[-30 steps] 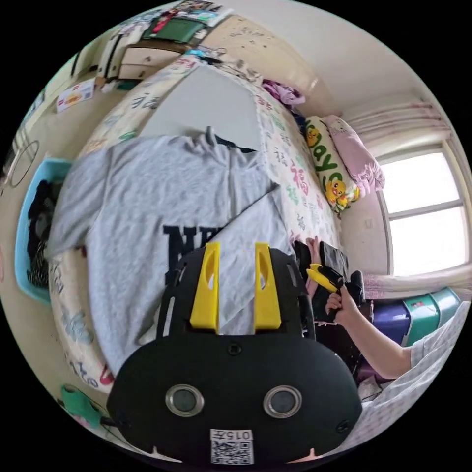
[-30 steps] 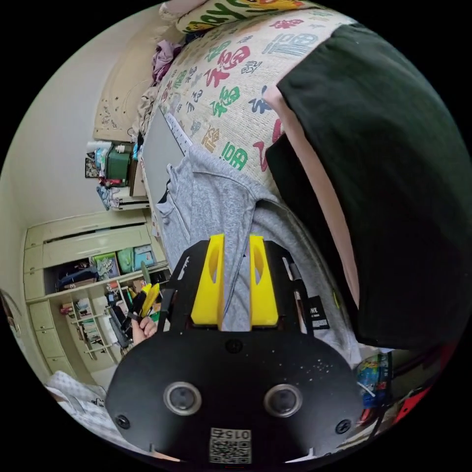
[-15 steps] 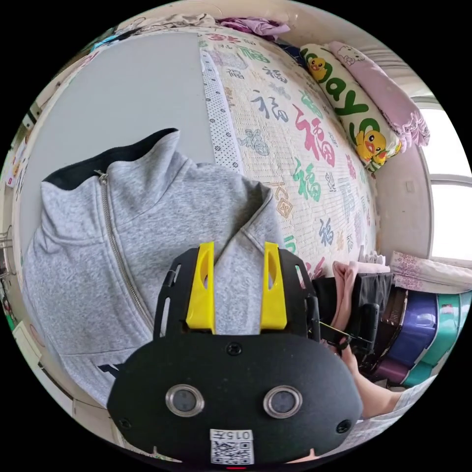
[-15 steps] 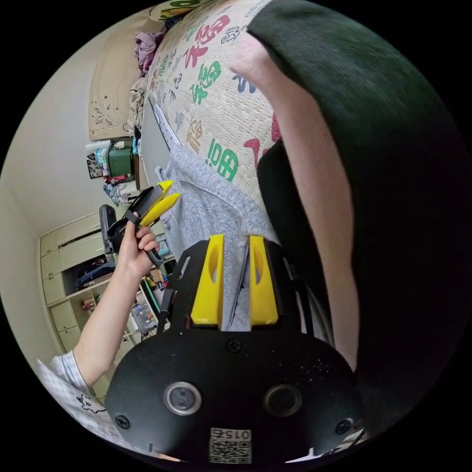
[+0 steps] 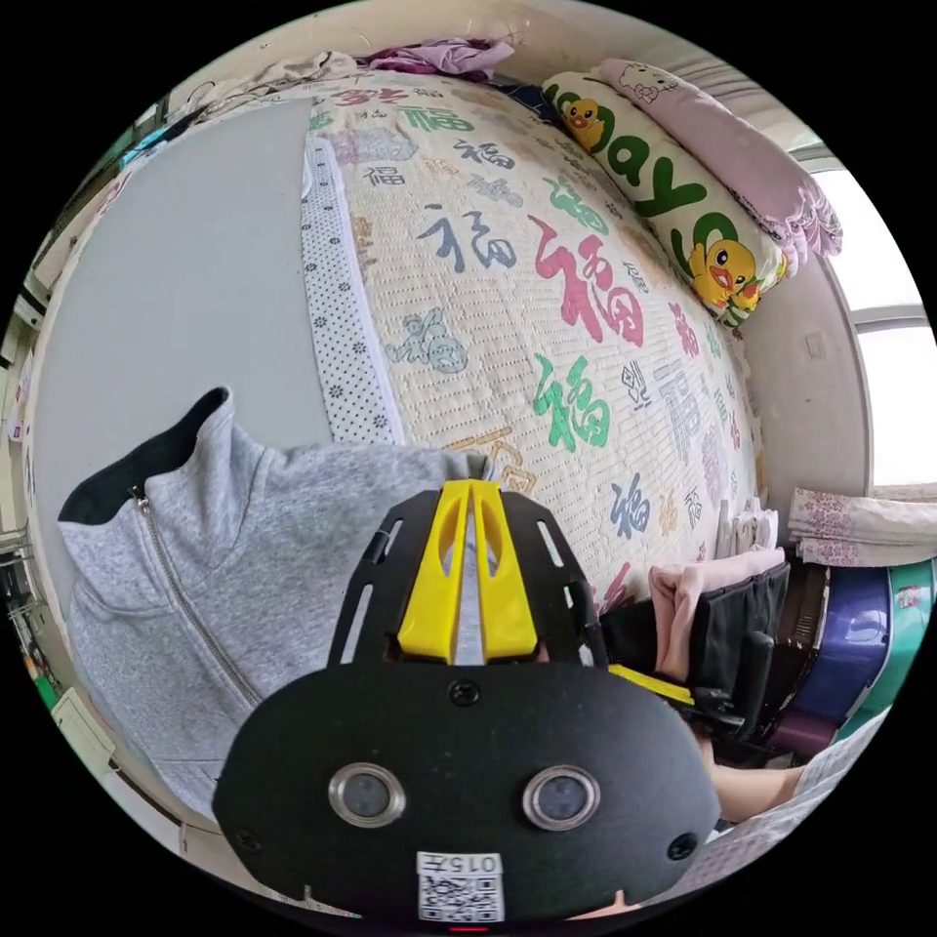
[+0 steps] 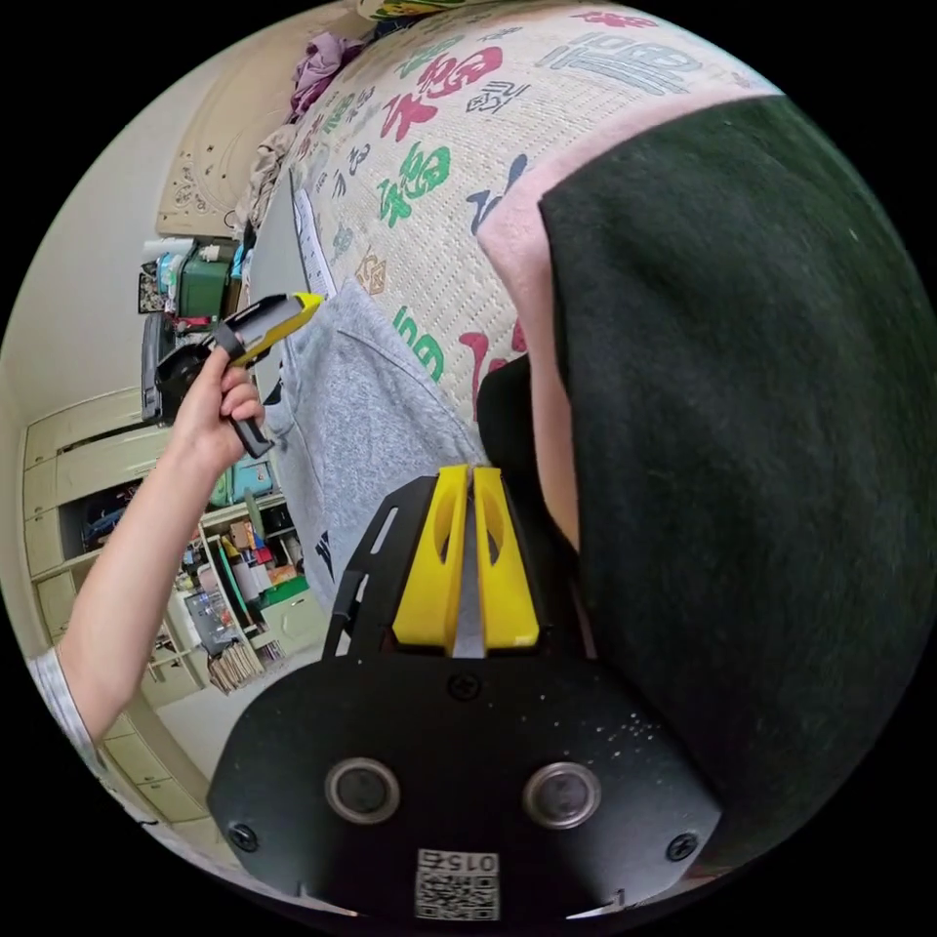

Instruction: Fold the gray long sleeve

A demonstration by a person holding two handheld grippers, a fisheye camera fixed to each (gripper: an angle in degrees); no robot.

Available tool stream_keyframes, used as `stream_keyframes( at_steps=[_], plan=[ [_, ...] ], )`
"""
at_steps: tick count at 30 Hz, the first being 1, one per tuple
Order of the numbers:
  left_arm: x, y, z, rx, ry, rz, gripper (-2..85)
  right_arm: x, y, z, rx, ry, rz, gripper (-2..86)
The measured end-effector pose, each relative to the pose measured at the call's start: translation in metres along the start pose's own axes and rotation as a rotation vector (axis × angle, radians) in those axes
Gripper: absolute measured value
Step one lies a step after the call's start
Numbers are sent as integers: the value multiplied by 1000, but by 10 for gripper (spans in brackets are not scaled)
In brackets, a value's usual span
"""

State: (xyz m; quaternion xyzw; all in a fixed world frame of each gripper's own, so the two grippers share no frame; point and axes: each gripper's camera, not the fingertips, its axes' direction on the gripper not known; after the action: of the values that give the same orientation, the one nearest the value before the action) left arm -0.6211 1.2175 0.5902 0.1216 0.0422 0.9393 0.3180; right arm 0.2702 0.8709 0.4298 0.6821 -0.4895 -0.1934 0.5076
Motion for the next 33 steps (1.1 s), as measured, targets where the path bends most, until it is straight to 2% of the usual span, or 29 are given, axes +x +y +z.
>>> stream_keyframes(
  at_steps=[4, 7, 10, 13, 18, 21, 25, 27, 29, 33],
  plan=[
    [6, 6, 5, 6, -1, 3, 10, 7, 9, 4, 1, 11, -80, 7],
    [-2, 43, -13, 25, 70, 6, 42, 18, 19, 3, -35, -71, -121, 14],
    [-29, 103, -41, 24, 71, -37, 59, 14, 40, 1, -78, -65, -216, 22],
    [-70, 180, -74, 0, -8, -109, 64, 4, 69, 7, -117, -66, -303, 31],
    [-172, 344, -106, -88, -137, -370, 70, -35, 137, 70, -264, -42, -444, 50],
    [-228, 420, -107, -125, -20, -545, 75, -62, 178, 122, -357, -21, -507, 56],
    [-259, 471, -96, -126, 67, -541, 79, -74, 204, 183, -427, -100, -374, 59],
    [-267, 486, -83, -149, 123, -455, 83, -83, 212, 217, -404, 2, -308, 68],
    [-269, 492, -76, -179, 94, -362, 84, -85, 212, 240, -385, 42, -229, 76],
    [-277, 506, -70, -170, 131, -207, 64, -82, 210, 285, -325, 15, -46, 86]
  ],
)
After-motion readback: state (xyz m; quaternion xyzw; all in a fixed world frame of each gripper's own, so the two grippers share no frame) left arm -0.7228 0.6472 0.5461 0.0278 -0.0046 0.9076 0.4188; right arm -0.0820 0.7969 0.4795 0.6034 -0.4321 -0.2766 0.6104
